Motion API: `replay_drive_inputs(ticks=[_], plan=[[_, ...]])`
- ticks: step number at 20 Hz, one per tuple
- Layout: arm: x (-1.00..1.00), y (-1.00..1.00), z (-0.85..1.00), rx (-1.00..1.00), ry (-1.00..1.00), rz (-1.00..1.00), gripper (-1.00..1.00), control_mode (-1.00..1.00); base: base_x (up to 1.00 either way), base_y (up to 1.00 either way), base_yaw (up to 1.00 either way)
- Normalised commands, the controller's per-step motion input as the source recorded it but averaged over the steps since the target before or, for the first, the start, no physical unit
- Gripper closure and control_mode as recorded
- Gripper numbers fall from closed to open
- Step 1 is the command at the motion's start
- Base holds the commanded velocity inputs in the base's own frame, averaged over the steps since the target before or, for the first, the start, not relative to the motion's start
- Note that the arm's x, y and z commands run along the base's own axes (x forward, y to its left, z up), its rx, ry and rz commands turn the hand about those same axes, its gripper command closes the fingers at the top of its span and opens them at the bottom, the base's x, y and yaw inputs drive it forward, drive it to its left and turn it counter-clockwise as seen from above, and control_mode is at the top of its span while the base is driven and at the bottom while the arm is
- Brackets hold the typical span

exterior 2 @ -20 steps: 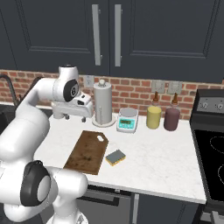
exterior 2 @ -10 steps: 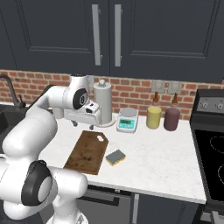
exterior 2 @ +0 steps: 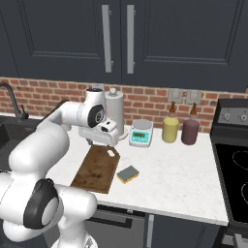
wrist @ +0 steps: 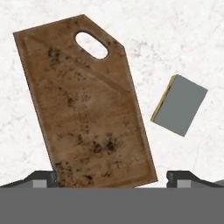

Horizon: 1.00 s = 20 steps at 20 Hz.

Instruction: Pick up the sponge from the counter and clean the cutting board by briefly scrubbing or pressing down on the cutting board. Once finished, release the sponge.

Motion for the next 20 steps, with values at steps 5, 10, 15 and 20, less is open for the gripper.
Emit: replay_drive_inputs(ticks=[5, 10, 15, 20], plan=[[0.09, -0.19, -0.16, 0.0, 0.06, -0.11, -1.0, -1.0, 0.0, 0.0, 0.0], [0.04, -0.12, -0.09, 0.0, 0.09, -0.18, -1.0, -1.0, 0.0, 0.0, 0.0], [0.1, -0.28, -0.22, 0.0, 0.08, -0.17, -1.0, -1.0, 0.0, 0.0, 0.0], [0.24, -0.34, -0.56, 0.0, 0.07, -0.1, -1.0, -1.0, 0.0, 0.0, 0.0]])
